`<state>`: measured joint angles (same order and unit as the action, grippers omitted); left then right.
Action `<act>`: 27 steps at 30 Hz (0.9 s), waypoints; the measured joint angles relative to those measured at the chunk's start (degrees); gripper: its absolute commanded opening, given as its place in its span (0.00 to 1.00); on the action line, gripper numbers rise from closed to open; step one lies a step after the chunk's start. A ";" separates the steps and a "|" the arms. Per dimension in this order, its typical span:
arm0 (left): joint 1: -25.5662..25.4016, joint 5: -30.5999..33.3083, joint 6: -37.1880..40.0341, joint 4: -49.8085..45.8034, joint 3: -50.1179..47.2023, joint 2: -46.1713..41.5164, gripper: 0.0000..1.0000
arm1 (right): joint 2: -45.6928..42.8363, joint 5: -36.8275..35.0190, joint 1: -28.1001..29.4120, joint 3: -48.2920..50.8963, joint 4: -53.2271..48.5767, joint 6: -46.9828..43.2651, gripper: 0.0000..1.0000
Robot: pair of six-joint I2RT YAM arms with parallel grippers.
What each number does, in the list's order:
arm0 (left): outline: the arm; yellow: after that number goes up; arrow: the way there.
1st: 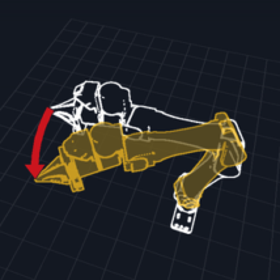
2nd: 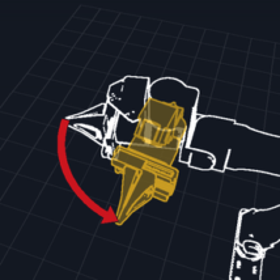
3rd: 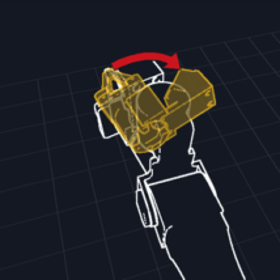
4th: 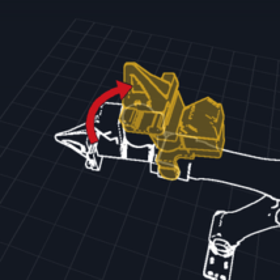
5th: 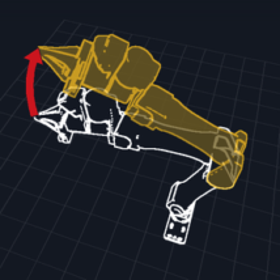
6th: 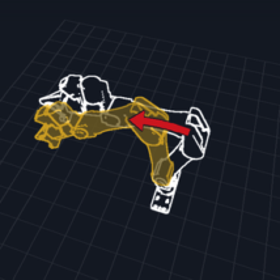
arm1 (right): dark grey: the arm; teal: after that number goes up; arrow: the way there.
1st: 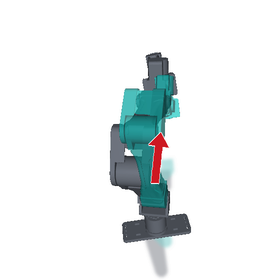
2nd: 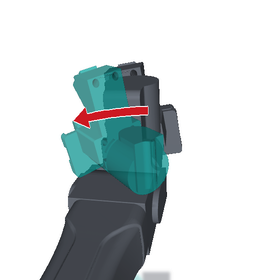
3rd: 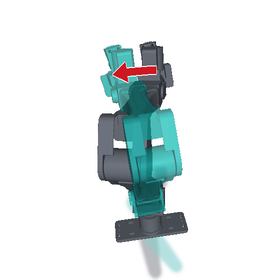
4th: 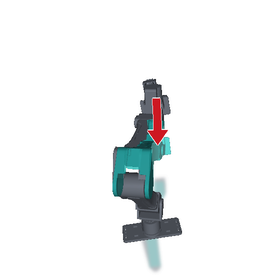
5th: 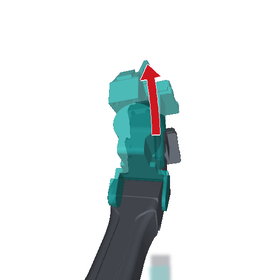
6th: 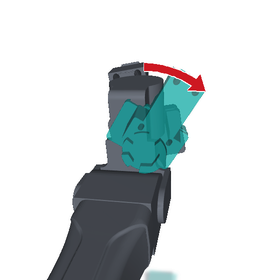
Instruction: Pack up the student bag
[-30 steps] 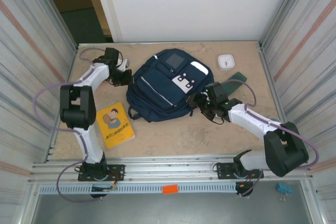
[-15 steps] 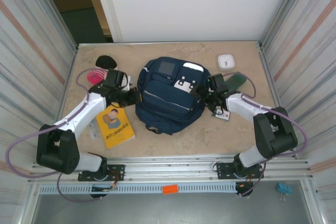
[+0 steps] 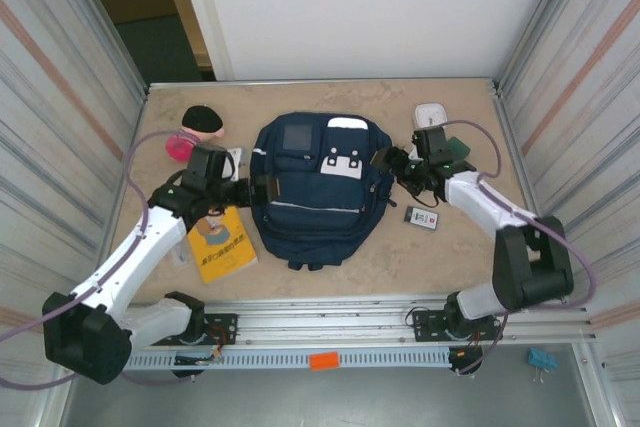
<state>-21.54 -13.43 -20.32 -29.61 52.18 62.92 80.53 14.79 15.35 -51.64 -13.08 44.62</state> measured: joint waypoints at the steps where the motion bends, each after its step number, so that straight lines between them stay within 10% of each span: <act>1: -0.11 -0.09 2.97 0.72 1.09 0.07 0.99 | -2.64 -0.22 0.09 0.52 -0.46 -0.28 0.85; 15: -14.25 -9.86 52.50 6.82 7.85 22.05 0.93 | -30.86 -7.78 4.94 15.08 -4.00 0.31 0.87; 27: -17.16 -12.46 65.59 9.73 13.42 38.10 0.92 | -31.98 -8.81 5.31 16.04 -4.90 1.38 0.87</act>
<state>-38.70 -25.89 45.28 -19.88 65.60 101.01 48.56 5.98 20.67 -35.59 -17.98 46.00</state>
